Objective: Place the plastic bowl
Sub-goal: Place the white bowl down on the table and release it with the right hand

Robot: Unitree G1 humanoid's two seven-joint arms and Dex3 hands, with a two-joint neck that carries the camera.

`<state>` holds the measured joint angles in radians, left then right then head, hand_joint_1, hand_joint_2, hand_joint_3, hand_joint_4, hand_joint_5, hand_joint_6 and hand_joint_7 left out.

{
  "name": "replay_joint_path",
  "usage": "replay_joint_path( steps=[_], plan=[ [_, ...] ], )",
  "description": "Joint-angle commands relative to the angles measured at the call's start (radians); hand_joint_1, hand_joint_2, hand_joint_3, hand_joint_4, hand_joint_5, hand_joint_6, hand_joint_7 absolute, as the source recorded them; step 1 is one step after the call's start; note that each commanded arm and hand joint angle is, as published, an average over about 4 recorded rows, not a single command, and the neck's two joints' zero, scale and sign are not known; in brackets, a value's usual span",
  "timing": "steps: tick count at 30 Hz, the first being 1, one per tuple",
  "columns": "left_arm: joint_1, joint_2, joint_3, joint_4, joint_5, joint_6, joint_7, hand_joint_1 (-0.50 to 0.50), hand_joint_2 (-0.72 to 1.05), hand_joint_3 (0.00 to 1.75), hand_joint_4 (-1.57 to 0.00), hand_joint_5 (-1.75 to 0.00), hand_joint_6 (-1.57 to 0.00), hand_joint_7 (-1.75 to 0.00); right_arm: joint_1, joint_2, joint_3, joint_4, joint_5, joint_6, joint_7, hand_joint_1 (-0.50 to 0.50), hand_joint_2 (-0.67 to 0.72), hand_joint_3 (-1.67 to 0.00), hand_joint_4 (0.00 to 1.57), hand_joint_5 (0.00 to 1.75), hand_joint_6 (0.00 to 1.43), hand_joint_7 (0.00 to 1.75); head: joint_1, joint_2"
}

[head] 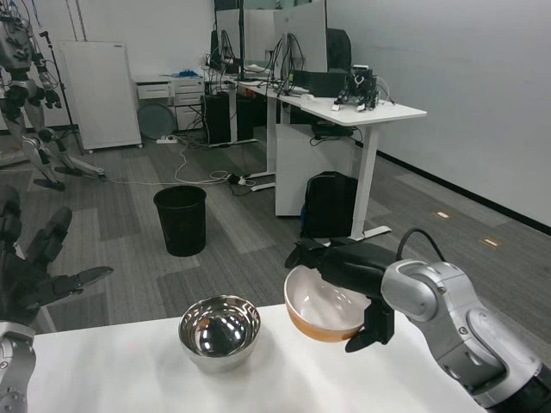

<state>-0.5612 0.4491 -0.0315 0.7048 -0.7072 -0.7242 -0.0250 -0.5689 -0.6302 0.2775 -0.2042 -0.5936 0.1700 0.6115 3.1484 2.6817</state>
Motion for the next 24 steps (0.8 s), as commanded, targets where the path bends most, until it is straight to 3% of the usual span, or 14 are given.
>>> replay_joint_path(
  steps=[1, 5, 9, 15, 21, 24],
  plan=[
    [0.006, -0.007, 0.01, -0.001, 0.002, -0.003, -0.001, -0.5, 0.25, 0.0, 0.0, 0.0, 0.0, 0.0, 0.077, 0.079, -0.044, 0.032, -0.074, -0.1, -0.027, -0.46, -0.6, -1.35, 1.54, 0.78, 0.31, 1.54, 0.01, -0.005],
    [0.012, -0.007, 0.018, -0.002, 0.002, -0.005, -0.001, -0.5, 0.25, 0.0, 0.0, 0.0, 0.0, 0.0, 0.146, 0.144, -0.065, 0.059, -0.18, -0.217, -0.079, -0.46, -0.6, -1.35, 1.56, 0.82, 0.34, 1.54, 0.012, -0.008],
    [0.012, -0.005, 0.015, -0.003, 0.002, -0.007, -0.002, -0.5, 0.25, 0.0, 0.0, 0.0, 0.0, 0.0, 0.213, 0.183, -0.076, 0.062, -0.311, -0.306, -0.159, -0.44, -0.6, -1.41, 1.54, 1.04, 0.29, 1.59, 0.009, -0.01],
    [0.023, -0.004, 0.014, -0.008, 0.002, -0.007, -0.002, -0.5, 0.25, 0.0, 0.0, 0.0, 0.0, 0.0, 0.274, 0.202, -0.084, 0.093, -0.345, -0.311, -0.18, -0.46, -0.6, -1.45, 1.42, 1.26, 0.23, 1.61, 0.015, -0.019],
    [0.035, -0.006, 0.021, -0.01, 0.002, -0.008, -0.001, -0.5, 0.25, 0.0, 0.0, 0.0, 0.0, 0.0, 0.328, 0.215, -0.126, 0.102, -0.367, -0.302, -0.203, -0.44, -0.6, -1.47, 0.98, 1.62, 0.18, 1.61, 0.023, -0.027],
    [0.04, -0.008, 0.023, -0.011, 0.002, -0.008, -0.002, -0.5, 0.25, 0.0, 0.0, 0.0, 0.0, 0.0, 0.346, 0.216, -0.143, 0.113, -0.362, -0.29, -0.203, -0.45, -0.6, -1.49, 0.98, 1.65, 0.15, 1.61, 0.026, -0.032]
  ],
)
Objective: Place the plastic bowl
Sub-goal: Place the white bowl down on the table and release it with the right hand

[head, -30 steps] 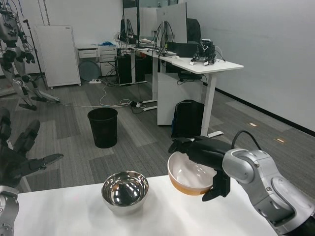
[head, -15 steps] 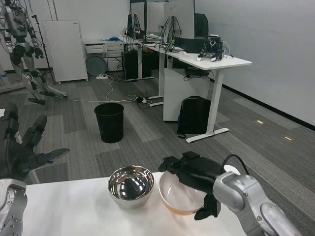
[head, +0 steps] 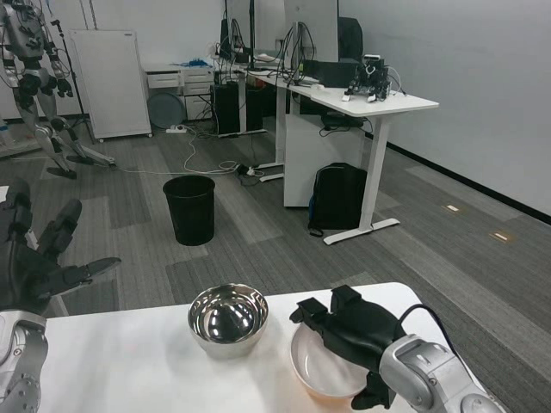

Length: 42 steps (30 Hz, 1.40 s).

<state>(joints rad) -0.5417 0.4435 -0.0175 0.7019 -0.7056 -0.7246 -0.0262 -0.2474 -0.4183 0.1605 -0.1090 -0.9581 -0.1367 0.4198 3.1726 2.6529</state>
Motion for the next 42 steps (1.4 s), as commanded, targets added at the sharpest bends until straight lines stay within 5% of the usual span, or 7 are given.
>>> replay_joint_path(
  steps=[1, 8, 12, 19, 23, 30, 42],
  plan=[
    [0.021, -0.003, 0.01, -0.009, 0.0, -0.007, -0.001, -0.5, 0.25, 0.0, 0.0, 0.0, 0.0, 0.0, 0.027, 0.004, -0.031, 0.021, 0.005, 0.023, -0.009, -0.46, -0.6, -1.51, 0.98, 1.62, 0.14, 1.61, 0.003, -0.005],
    [0.02, -0.005, 0.011, -0.006, 0.0, -0.007, -0.001, -0.5, 0.25, 0.0, 0.0, 0.0, 0.0, 0.0, 0.034, 0.009, -0.033, 0.036, 0.018, 0.068, 0.018, -0.46, -0.34, -1.59, 1.0, 1.09, 0.06, 1.61, 0.012, 0.006],
    [0.017, -0.005, 0.014, -0.004, 0.0, -0.007, -0.001, -0.5, 0.25, 0.02, 0.0, 0.0, 0.0, 0.0, 0.031, 0.005, -0.016, 0.058, 0.022, 0.111, 0.068, -0.46, -0.03, -1.47, 0.73, 0.8, 0.0, 1.61, 0.015, -0.003],
    [0.014, -0.005, 0.012, -0.001, 0.0, -0.007, -0.001, -0.5, 0.25, 0.0, 0.0, 0.0, 0.0, 0.0, 0.031, 0.006, -0.016, 0.06, 0.033, 0.117, 0.076, -0.46, 0.66, -0.22, 0.3, 0.17, 0.0, 1.61, 0.02, -0.01],
    [0.014, -0.005, 0.014, -0.002, 0.0, -0.007, -0.001, -0.5, 0.25, 0.0, 0.0, 0.0, 0.0, 0.0, 0.031, 0.008, -0.028, 0.062, 0.09, 0.117, 0.076, -0.46, 0.72, -0.02, 0.01, 0.0, 0.0, 1.5, 0.024, -0.016],
    [0.02, -0.005, 0.015, -0.009, -0.001, -0.009, -0.001, -0.5, 0.25, 0.0, 0.0, 0.0, 0.0, 0.0, 0.032, 0.01, -0.028, 0.06, 0.139, 0.116, 0.071, -0.46, 0.72, 0.0, 0.0, 0.0, 0.0, 0.98, 0.029, -0.012],
    [0.026, -0.005, 0.019, -0.01, -0.001, -0.011, -0.001, -0.5, 0.25, 0.0, 0.0, 0.0, 0.0, 0.0, 0.032, 0.015, -0.049, 0.039, 0.239, 0.1, 0.019, -0.46, 0.72, 0.0, 0.0, 0.0, 0.0, 0.66, 0.039, -0.015]
  ],
)
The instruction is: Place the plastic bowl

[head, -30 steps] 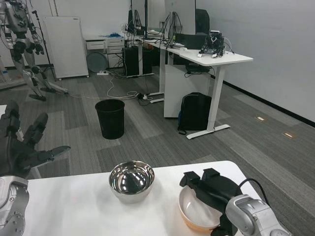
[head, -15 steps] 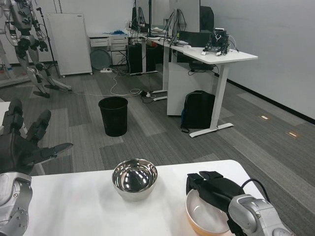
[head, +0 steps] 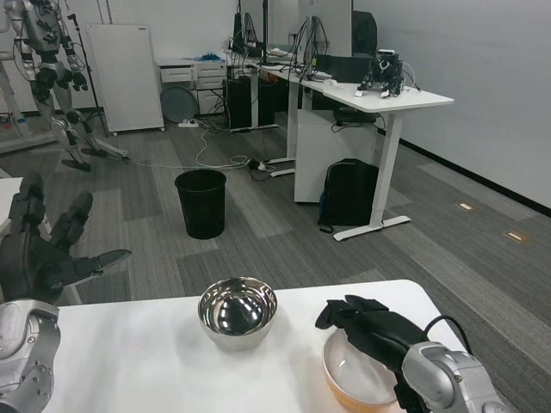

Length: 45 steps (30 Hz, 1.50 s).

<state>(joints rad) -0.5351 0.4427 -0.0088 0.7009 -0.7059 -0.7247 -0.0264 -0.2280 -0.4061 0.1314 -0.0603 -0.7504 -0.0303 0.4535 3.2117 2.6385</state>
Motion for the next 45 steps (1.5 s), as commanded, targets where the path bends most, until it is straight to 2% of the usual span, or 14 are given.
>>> replay_joint_path(
  steps=[1, 5, 6, 15, 22, 24, 26, 28, 31, 32, 35, 38, 45],
  plan=[
    [0.02, -0.004, 0.01, -0.009, -0.001, -0.011, -0.001, -0.5, 0.25, 0.02, 0.0, 0.0, 0.0, 0.0, 0.013, 0.004, -0.024, -0.015, 0.039, -0.006, -0.017, -0.46, 0.72, 0.0, 0.0, 0.0, 0.0, 0.59, 0.0, 0.0],
    [0.02, -0.004, 0.01, -0.009, -0.001, -0.012, -0.001, -0.5, 0.21, 0.02, 0.0, 0.0, 0.0, 0.0, 0.013, 0.007, -0.041, -0.039, 0.06, -0.004, -0.022, -0.46, 0.72, 0.0, 0.0, 0.0, 0.0, 0.07, -0.002, -0.005],
    [0.02, -0.004, 0.01, -0.009, -0.001, -0.012, -0.001, -0.5, 0.18, 0.0, 0.0, 0.0, 0.0, 0.0, 0.013, 0.008, -0.046, -0.046, 0.064, -0.003, -0.024, -0.46, 0.72, 0.0, 0.0, 0.0, 0.0, 0.03, -0.001, -0.005],
    [0.032, -0.002, 0.01, -0.021, -0.003, -0.012, -0.001, -0.5, 0.25, 0.04, 0.0, 0.0, 0.0, 0.0, 0.032, 0.012, -0.084, -0.112, 0.085, -0.016, -0.091, -0.46, 0.72, 0.0, 0.0, 0.0, 0.0, 0.0, 0.006, -0.013],
    [0.046, -0.002, 0.015, -0.037, -0.004, -0.012, -0.001, -0.5, 0.25, 0.0, 0.0, 0.0, 0.0, 0.0, 0.039, 0.026, -0.149, -0.172, 0.16, -0.03, -0.115, -0.46, 0.72, 0.0, 0.0, 0.0, 0.0, 0.0, 0.01, -0.013],
    [0.051, -0.002, 0.019, -0.045, -0.004, -0.012, -0.001, -0.5, 0.25, 0.0, 0.0, 0.0, 0.0, 0.0, 0.039, 0.028, -0.195, -0.209, 0.221, -0.029, -0.122, -0.46, 0.72, 0.0, 0.0, 0.0, 0.0, 0.0, 0.007, -0.014],
    [0.055, -0.002, 0.022, -0.051, -0.004, -0.012, -0.001, -0.5, 0.21, 0.0, 0.0, 0.0, 0.0, 0.0, 0.039, 0.029, -0.246, -0.234, 0.339, -0.029, -0.141, -0.46, 0.72, 0.0, 0.0, 0.0, 0.0, 0.0, 0.006, -0.013],
    [0.057, -0.002, 0.022, -0.054, -0.004, -0.012, -0.001, -0.5, 0.21, 0.0, 0.0, 0.0, 0.0, 0.0, 0.039, 0.03, -0.279, -0.227, 0.514, -0.048, -0.175, -0.46, 0.72, 0.0, 0.0, 0.0, 0.0, 0.0, 0.007, -0.011],
    [0.061, -0.002, 0.022, -0.059, -0.004, -0.012, -0.001, -0.5, 0.25, 0.0, 0.0, 0.0, 0.0, 0.0, 0.038, 0.034, -0.304, -0.179, 0.79, -0.157, -0.267, -0.46, 0.72, 0.0, 0.0, 0.0, 0.0, 0.0, 0.006, -0.006],
    [0.063, -0.002, 0.023, -0.062, -0.004, -0.012, -0.001, -0.5, 0.25, 0.0, 0.0, 0.0, 0.0, 0.0, 0.039, 0.036, -0.304, -0.147, 0.896, -0.23, -0.331, -0.46, 0.72, 0.0, 0.0, 0.0, 0.0, 0.0, 0.004, -0.004],
    [0.066, -0.001, 0.023, -0.072, -0.004, -0.012, -0.001, -0.5, 0.25, 0.0, 0.0, 0.0, 0.0, 0.0, 0.039, 0.038, -0.275, -0.062, 1.078, -0.41, -0.499, -0.46, 0.72, 0.0, 0.0, 0.0, 0.0, 0.0, 0.002, 0.004],
    [0.067, 0.004, 0.023, -0.077, -0.005, -0.012, -0.001, -0.5, 0.23, 0.0, 0.0, 0.0, 0.0, 0.0, 0.039, 0.039, -0.251, -0.009, 1.134, -0.499, -0.582, -0.46, 0.72, 0.0, 0.0, 0.0, 0.0, 0.0, -0.004, 0.012],
    [0.065, 0.015, 0.02, -0.081, -0.005, -0.012, -0.002, -0.5, 0.25, 0.0, 0.0, 0.0, 0.0, 0.0, 0.027, 0.044, -0.249, 0.0, 1.134, -0.519, -0.602, -0.46, 0.72, 0.0, 0.0, 0.0, 0.0, 0.0, -0.027, 0.02]
  ],
)
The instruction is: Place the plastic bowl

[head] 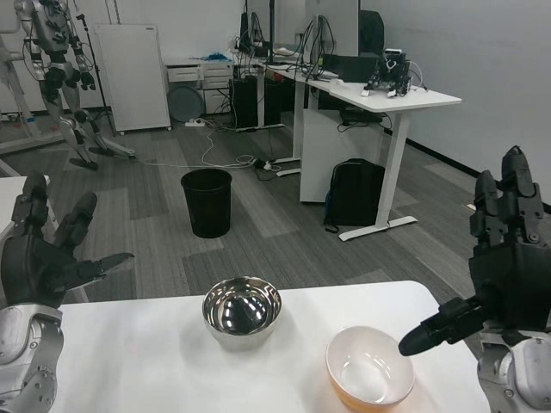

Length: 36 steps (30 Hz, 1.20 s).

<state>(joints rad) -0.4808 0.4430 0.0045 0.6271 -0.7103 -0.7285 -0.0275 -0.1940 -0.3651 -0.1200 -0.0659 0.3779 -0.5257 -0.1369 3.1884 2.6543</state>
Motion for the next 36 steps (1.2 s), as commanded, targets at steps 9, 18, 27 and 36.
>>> replay_joint_path(
  steps=[9, 18, 27, 36],
  plan=[
    [0.006, 0.015, 0.0, -0.007, 0.016, -0.001, -0.017, -0.5, 0.25, 0.04, 0.0, 0.0, 0.0, 0.0, -0.083, -0.044, 0.043, -0.052, -0.01, -0.013, -0.04, -0.46, 0.72, 0.0, 0.0, 0.0, 0.0, 0.0, -0.004, 0.024],
    [-0.002, 0.011, 0.002, -0.007, 0.029, 0.004, -0.032, -0.5, 0.25, 0.0, 0.0, 0.0, 0.0, 0.0, -0.162, -0.069, 0.112, -0.014, -0.031, 0.035, -0.04, -0.46, 0.72, 0.0, 0.0, 0.0, 0.0, 0.0, 0.021, 0.035],
    [-0.003, 0.008, 0.01, -0.007, 0.029, 0.006, -0.032, -0.5, 0.25, 0.0, 0.0, 0.0, 0.0, 0.0, -0.19, -0.069, 0.156, 0.039, -0.026, 0.043, -0.034, -0.46, 0.72, 0.0, 0.0, 0.0, 0.0, 0.0, 0.037, 0.032],
    [-0.014, 0.008, 0.011, -0.002, 0.029, 0.006, -0.032, -0.5, 0.25, 0.0, 0.0, 0.0, 0.0, 0.0, -0.205, -0.067, 0.211, 0.082, 0.014, 0.044, -0.009, -0.46, 0.66, 0.0, 0.0, 0.0, 0.0, 0.0, 0.039, 0.029]
  ],
)
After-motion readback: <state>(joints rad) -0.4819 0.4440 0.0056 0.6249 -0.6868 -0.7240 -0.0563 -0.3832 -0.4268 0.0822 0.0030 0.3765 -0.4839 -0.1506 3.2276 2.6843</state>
